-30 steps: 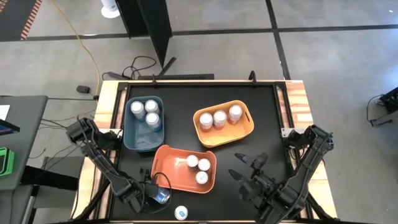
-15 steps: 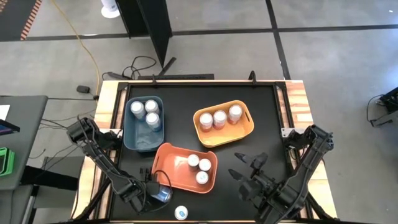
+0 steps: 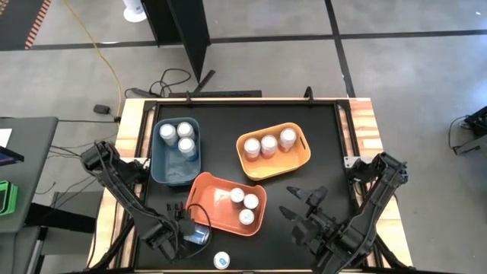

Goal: Sort soda cans
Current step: Put the blue soda can into the blue bin

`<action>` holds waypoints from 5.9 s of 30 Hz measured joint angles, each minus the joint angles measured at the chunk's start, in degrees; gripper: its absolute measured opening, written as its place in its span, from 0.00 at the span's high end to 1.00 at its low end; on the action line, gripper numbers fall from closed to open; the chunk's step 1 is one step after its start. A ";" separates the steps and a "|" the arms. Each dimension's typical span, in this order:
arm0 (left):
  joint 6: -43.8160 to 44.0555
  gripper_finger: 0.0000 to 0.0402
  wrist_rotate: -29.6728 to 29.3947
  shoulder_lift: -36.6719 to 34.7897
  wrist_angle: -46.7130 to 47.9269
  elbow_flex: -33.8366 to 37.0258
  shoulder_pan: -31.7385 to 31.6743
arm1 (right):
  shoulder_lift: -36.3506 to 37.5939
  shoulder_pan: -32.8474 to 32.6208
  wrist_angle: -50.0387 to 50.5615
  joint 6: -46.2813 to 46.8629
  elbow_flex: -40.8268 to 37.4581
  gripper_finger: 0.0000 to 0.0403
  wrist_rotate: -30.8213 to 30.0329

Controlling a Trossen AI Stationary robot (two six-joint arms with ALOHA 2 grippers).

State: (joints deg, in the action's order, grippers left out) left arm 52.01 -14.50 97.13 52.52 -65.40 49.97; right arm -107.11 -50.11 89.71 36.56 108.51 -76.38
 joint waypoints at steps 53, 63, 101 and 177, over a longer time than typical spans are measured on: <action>19.17 0.23 16.05 -21.31 29.36 -22.84 -30.68 | -0.02 7.82 -7.29 -12.90 -0.02 0.09 -7.85; 15.54 0.23 16.03 -22.19 26.55 -22.84 -30.70 | -0.10 18.48 -50.90 -65.38 -0.05 0.09 33.10; 1.28 0.23 15.18 -22.46 17.56 -22.84 -24.87 | 2.65 36.04 -100.92 -62.45 -21.61 0.07 73.64; -24.36 0.06 -29.04 -34.11 -5.34 -22.49 -2.39 | 8.01 34.69 -114.78 -69.93 -21.57 0.27 74.54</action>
State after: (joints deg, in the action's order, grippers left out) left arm 27.65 -43.53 63.02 47.18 -87.90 47.58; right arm -99.10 -15.42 -25.07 -33.38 86.94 -1.84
